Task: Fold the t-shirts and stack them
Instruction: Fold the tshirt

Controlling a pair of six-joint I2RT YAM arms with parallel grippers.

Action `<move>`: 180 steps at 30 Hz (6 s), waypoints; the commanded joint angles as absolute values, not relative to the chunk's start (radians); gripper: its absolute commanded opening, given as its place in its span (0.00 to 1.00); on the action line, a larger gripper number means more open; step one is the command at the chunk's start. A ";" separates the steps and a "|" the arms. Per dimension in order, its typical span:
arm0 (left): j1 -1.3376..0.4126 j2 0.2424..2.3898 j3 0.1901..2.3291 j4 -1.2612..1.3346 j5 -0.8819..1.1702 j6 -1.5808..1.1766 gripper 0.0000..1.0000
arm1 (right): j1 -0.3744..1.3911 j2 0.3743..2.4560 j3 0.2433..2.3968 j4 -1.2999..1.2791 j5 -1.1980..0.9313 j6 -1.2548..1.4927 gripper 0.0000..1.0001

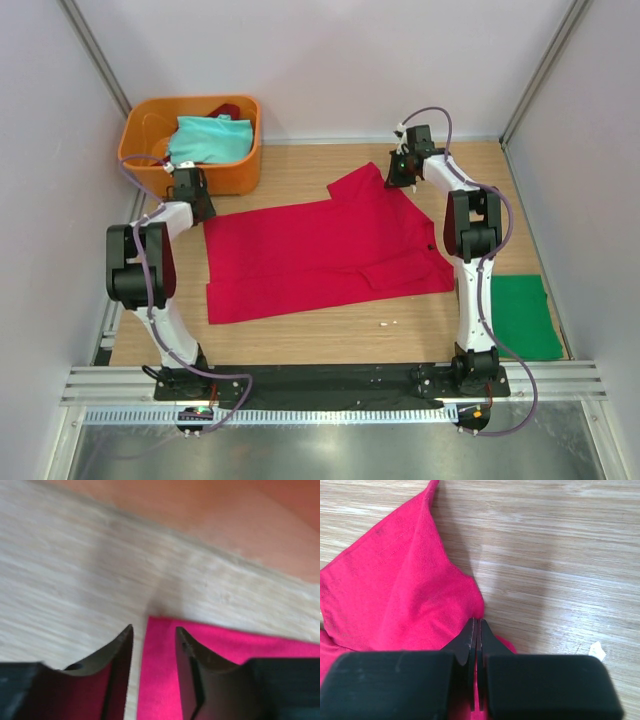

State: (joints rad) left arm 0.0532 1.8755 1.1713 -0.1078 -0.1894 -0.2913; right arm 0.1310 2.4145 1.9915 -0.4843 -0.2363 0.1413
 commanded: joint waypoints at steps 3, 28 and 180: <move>0.041 1.839 1.086 -0.203 -0.204 -0.344 0.43 | 0.135 2.372 1.948 -0.517 -0.241 0.137 0.01; 0.052 1.956 1.189 -0.298 -0.184 -0.292 0.20 | 0.133 2.336 1.893 -0.502 -0.238 0.127 0.01; 0.055 1.611 1.031 -0.552 -0.183 -0.474 0.00 | -0.025 1.890 1.460 -0.663 -0.235 0.397 0.01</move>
